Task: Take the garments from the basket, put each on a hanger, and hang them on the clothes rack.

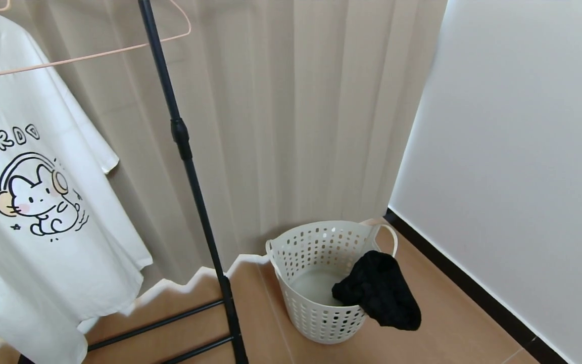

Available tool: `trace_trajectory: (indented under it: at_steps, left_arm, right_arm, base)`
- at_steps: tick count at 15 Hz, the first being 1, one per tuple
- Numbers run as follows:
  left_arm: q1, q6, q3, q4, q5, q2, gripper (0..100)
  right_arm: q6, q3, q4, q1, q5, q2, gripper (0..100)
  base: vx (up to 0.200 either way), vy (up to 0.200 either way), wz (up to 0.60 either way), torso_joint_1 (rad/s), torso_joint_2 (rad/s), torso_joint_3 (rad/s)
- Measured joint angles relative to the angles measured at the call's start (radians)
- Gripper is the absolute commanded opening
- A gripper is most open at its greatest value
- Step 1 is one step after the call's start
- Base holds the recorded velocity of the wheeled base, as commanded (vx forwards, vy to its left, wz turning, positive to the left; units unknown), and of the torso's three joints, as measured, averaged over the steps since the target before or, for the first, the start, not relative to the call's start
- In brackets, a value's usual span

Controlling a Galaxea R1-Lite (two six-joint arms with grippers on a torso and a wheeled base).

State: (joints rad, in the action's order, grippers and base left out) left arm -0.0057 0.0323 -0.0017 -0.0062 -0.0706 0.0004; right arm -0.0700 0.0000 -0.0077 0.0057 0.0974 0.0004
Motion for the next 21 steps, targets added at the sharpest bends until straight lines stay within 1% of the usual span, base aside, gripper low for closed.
trace_trajectory:
  at_steps: [1,5,13,15,21]
  left_arm:
    - [0.001,0.001,0.0,-0.001,0.0,0.0,100]
    - [0.0,0.0,0.0,0.0,0.001,0.0,100]
    - [0.001,-0.004,0.001,0.0,0.007,0.0,100]
    - [0.0,-0.005,0.002,-0.001,0.031,0.0,100]
    - [0.0,-0.007,0.002,-0.001,0.044,0.0,100]
  right_arm:
    - [0.0,0.0,0.001,0.0,0.0,0.0,100]
    - [0.0,0.0,0.001,0.0,0.001,0.0,100]
    - [0.001,0.0,0.001,0.0,0.0,0.0,100]
    - [0.0,0.0,0.0,0.0,0.0,0.0,100]
    - [0.0,0.0,0.0,0.0,0.0,0.0,100]
  base:
    - [0.0,0.0,0.0,0.0,0.0,0.0]
    - [0.0,-0.2,0.0,0.001,0.0,0.002]
    - [0.0,0.0,0.0,0.0,0.0,0.0]
    - [0.0,0.0,0.0,0.0,0.0,0.0]
    - [0.0,0.0,0.0,0.002,0.0,-0.164]
